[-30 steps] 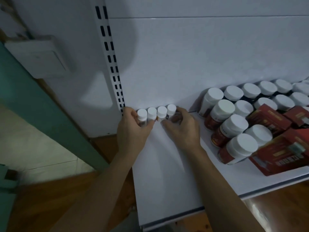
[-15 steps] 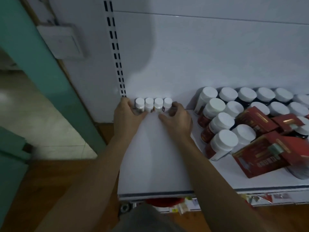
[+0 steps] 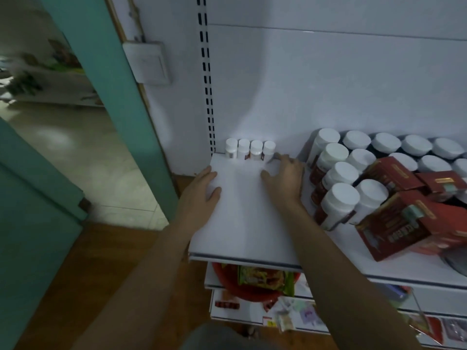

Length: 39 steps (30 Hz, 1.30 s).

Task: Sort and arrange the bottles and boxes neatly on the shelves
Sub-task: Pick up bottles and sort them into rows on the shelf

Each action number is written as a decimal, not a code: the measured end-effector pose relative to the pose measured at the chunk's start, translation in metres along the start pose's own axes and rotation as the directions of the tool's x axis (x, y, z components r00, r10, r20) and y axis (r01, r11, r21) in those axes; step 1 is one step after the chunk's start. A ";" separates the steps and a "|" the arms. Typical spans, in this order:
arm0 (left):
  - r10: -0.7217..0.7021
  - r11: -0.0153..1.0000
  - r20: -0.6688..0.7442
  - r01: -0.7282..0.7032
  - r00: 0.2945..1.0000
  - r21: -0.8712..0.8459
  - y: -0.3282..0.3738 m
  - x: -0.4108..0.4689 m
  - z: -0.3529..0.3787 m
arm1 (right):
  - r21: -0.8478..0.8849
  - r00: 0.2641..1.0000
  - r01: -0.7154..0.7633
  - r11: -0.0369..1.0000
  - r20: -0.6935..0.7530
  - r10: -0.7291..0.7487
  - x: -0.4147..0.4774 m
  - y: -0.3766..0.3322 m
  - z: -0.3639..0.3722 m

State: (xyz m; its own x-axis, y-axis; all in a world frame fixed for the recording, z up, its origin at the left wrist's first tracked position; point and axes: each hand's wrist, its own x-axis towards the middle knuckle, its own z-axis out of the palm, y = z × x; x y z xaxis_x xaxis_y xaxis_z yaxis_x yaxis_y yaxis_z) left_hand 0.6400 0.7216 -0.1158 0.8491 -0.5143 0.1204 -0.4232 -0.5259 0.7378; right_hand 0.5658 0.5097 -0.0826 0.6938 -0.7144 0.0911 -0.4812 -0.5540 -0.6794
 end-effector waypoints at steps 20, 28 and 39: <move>0.351 0.789 0.571 -0.563 0.742 0.246 0.209 -0.004 -0.064 | -0.436 0.997 0.069 0.897 0.061 -0.047 -0.159 0.057 -0.301; 0.677 0.567 0.469 -0.808 0.567 0.160 0.384 -0.017 0.098 | -0.464 0.945 -0.315 0.828 -0.074 0.318 -0.220 0.229 -0.466; 0.713 0.412 0.641 -0.910 0.284 -0.054 0.604 -0.098 0.351 | -0.347 0.777 -0.630 0.695 -0.270 0.569 -0.324 0.429 -0.657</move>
State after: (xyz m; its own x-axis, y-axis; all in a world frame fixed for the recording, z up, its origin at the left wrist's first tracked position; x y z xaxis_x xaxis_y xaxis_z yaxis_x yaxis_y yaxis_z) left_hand 0.1906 0.2166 0.0851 -0.2630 -0.9554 0.1342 -0.9295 0.2882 0.2302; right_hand -0.2175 0.2227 0.0743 0.1206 -0.9856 -0.1187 -0.9573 -0.0838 -0.2768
